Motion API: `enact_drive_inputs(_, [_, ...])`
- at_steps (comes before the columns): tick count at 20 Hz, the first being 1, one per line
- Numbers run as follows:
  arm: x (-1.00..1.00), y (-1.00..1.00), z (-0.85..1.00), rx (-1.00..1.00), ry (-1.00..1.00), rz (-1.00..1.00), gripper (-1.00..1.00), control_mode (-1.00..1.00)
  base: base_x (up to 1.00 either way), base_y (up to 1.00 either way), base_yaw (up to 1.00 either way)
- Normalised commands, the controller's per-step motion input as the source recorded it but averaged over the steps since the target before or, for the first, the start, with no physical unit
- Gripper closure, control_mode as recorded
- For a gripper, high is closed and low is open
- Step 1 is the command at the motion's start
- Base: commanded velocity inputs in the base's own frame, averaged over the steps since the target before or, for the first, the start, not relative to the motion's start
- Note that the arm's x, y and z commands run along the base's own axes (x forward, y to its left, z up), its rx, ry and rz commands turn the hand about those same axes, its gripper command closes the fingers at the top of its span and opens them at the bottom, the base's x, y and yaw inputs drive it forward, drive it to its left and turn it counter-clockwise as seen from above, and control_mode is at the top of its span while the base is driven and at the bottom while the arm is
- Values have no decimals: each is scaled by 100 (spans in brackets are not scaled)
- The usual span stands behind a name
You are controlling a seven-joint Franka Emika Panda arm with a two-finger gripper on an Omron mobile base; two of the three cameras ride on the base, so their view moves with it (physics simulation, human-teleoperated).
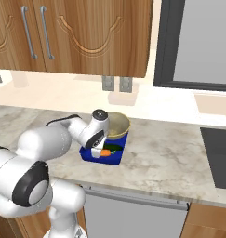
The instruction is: Place the two vegetables and bowl onto the tray for setting up a vegetable dip station.
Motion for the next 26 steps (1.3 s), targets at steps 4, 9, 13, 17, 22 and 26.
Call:
enact_drive_inputs(4, [-26, 0, 34, 0, 10, -4, -100, -100, 0, 0, 0])
enact_drive_inputs(9, [-44, 8, 26, 0, 9, -3, -100, -100, 0, 0, 0])
enact_drive_inputs(13, [-68, 19, 3, 0, 3, -2, -100, -100, 0, 0, 0])
enact_drive_inputs(17, [-62, 24, 1, 0, 2, -1, -100, -100, 0, 0, 0])
enact_drive_inputs(22, [-42, 66, 5, -3, 1, 8, -100, -100, 0, 0, 0])
enact_drive_inputs(26, [-22, 88, 7, -8, 3, 11, -100, -100, 0, 0, 0])
